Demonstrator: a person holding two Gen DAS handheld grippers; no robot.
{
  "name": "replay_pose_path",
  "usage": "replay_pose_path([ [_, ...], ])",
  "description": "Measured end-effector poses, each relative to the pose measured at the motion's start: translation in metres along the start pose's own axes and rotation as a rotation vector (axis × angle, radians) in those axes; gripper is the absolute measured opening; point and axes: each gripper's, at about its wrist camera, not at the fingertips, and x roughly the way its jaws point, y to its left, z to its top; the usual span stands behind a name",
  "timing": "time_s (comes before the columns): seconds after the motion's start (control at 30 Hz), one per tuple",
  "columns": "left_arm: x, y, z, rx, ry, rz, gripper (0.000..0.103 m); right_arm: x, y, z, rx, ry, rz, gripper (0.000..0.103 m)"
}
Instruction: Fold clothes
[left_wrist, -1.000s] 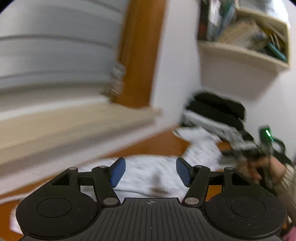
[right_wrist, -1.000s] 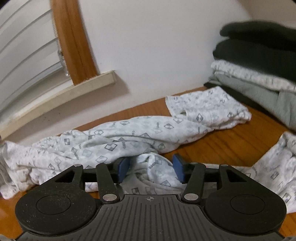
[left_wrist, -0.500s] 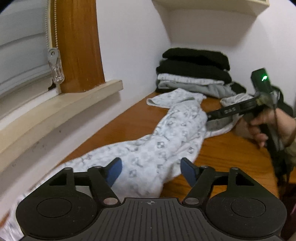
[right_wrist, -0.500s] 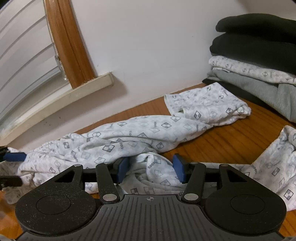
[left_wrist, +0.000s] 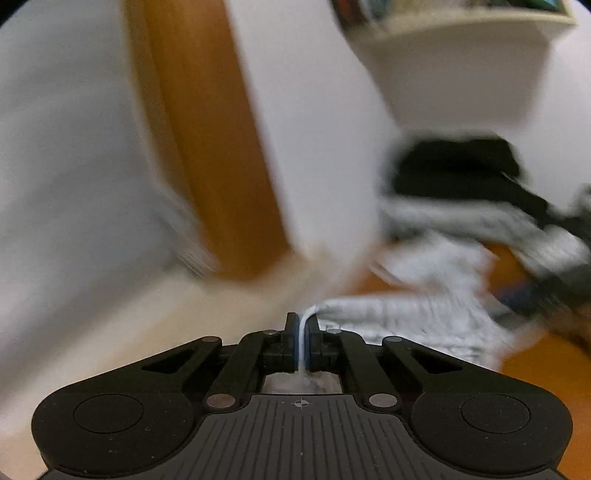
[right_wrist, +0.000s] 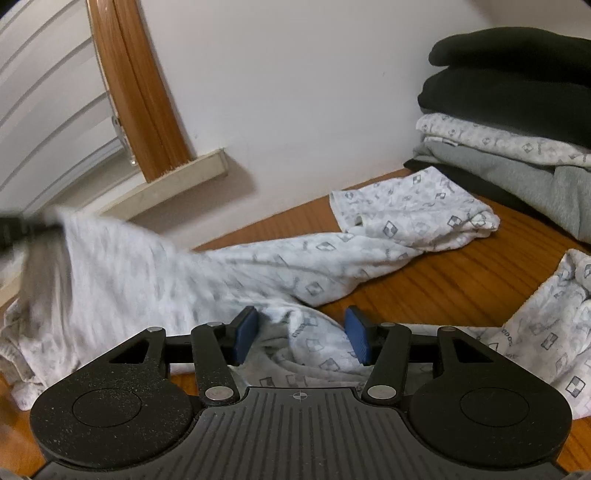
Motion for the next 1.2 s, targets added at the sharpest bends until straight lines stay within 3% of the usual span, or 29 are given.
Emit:
replay_pose_path([
  [0.03,-0.004,0.006,0.008,-0.002,-0.046,0.062,0.003,-0.001,0.000,0.000,0.002,-0.004,0.004,0.053],
  [0.13,0.011,0.006,0.007,0.013,0.005,0.080,0.013,-0.002,0.001,0.000,0.004,-0.006,-0.005,0.053],
  [0.2,0.019,0.003,-0.001,0.025,0.037,0.083,0.013,-0.004,0.001,0.001,0.004,-0.014,-0.001,0.054],
  [0.37,0.018,0.001,-0.039,-0.030,0.084,0.039,0.057,-0.006,-0.001,0.001,0.015,-0.027,-0.003,0.054],
  [0.5,-0.004,0.005,-0.065,-0.038,0.084,0.030,0.074,-0.005,-0.001,0.001,0.012,-0.020,-0.008,0.054],
  [0.7,-0.052,0.012,-0.101,-0.123,0.041,0.011,0.083,-0.005,-0.002,0.001,0.012,-0.024,-0.008,0.054],
  [0.8,-0.062,0.025,-0.117,-0.191,0.001,0.041,0.099,-0.004,-0.001,0.001,0.007,-0.016,-0.008,0.055],
  [0.97,-0.063,0.045,-0.131,-0.323,0.010,0.038,0.103,-0.001,0.002,0.001,-0.010,0.007,-0.013,0.058],
  [1.2,-0.067,0.053,-0.134,-0.381,0.000,0.031,0.103,0.002,0.007,0.001,-0.050,0.033,0.026,0.068],
])
